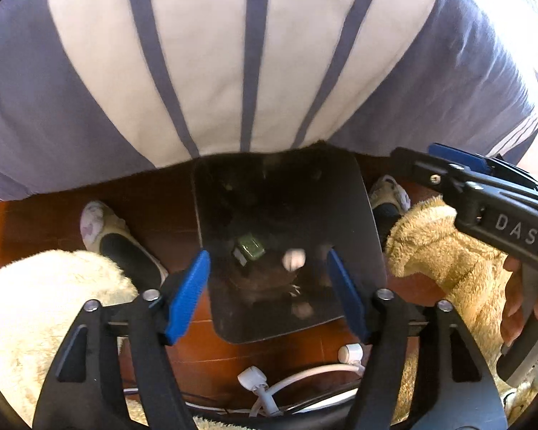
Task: Collect trash
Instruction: 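Raise both open tools back over the bed, then grasp the blue wet-wipe pack with the left tool while the right tool grasps the black spool, then lower both held items into the floor bin and open both tools, then raise both open tools back over the bed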
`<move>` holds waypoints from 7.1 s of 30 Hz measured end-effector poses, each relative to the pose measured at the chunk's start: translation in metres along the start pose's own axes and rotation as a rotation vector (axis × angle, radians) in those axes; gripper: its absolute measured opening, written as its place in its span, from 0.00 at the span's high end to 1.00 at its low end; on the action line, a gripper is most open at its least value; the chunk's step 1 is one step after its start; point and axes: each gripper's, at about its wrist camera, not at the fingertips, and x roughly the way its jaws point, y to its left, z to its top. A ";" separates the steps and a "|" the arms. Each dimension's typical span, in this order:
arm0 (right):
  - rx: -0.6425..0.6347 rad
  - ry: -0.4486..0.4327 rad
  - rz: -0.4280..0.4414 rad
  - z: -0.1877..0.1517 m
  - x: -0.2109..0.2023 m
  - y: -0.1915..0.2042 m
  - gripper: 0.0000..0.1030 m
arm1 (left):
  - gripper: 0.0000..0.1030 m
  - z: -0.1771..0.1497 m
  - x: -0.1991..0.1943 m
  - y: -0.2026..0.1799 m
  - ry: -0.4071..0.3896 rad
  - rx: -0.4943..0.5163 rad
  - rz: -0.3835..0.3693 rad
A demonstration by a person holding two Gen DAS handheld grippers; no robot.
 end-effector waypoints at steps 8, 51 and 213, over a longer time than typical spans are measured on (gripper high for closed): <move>0.004 -0.129 -0.083 0.012 -0.046 -0.011 0.19 | 0.21 0.012 -0.048 0.004 -0.123 -0.009 0.041; -0.119 -0.378 0.006 0.209 -0.073 0.026 0.58 | 0.19 0.199 -0.149 0.053 -0.457 0.018 0.211; -0.006 -0.325 -0.056 0.050 -0.139 -0.021 0.06 | 0.16 0.043 -0.132 -0.012 -0.282 0.075 0.087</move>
